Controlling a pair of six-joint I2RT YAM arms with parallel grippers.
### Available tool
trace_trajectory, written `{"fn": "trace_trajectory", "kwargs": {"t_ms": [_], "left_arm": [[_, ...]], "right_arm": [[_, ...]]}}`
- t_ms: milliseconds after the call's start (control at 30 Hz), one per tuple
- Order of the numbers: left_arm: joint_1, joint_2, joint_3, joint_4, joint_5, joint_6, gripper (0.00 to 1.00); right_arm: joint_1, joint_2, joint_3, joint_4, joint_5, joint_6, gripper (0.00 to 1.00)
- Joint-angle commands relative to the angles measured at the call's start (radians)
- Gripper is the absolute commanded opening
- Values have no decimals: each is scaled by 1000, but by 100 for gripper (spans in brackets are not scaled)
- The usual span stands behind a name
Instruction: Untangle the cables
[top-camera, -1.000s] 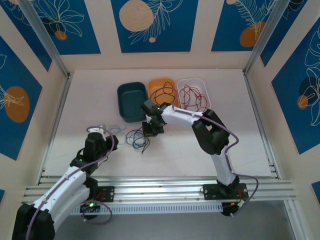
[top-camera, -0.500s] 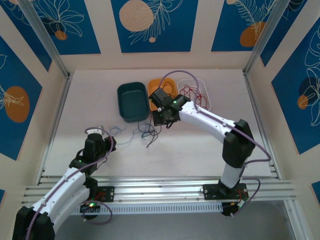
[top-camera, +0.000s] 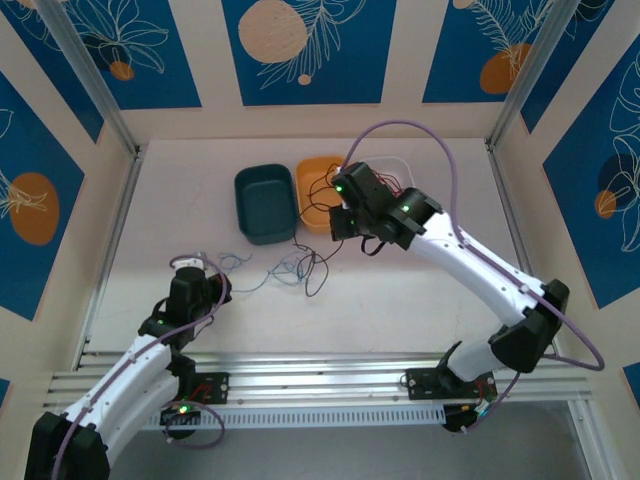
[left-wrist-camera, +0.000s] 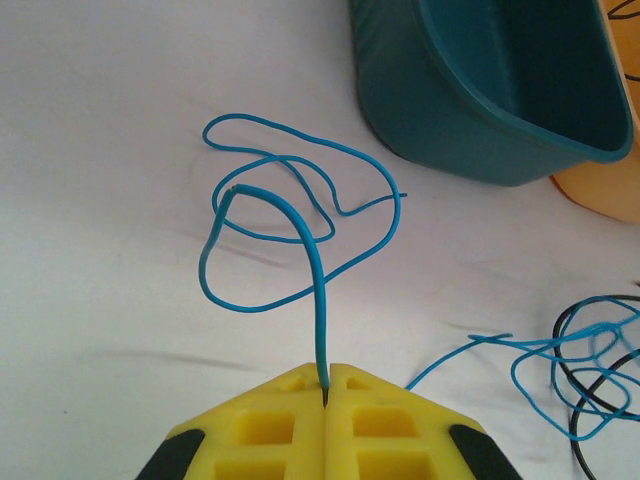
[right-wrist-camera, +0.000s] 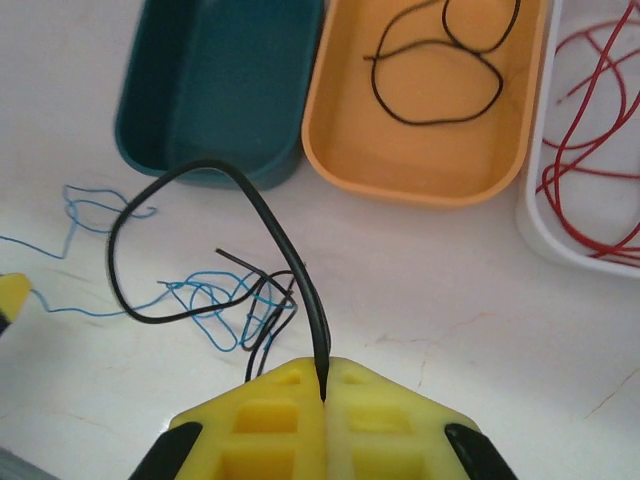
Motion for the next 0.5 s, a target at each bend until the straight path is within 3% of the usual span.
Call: {"fn": "trace_trajectory", "kwargs": {"t_ms": [0,467], "left_arm": [[10,12,-9,4,-16,-13,0],[10,61,-7,42,5,-16,0]], "right_arm": [[-6,-73,45,3,-19,-44,0],[-68,-221,132,77,-189,-122,0]]}}
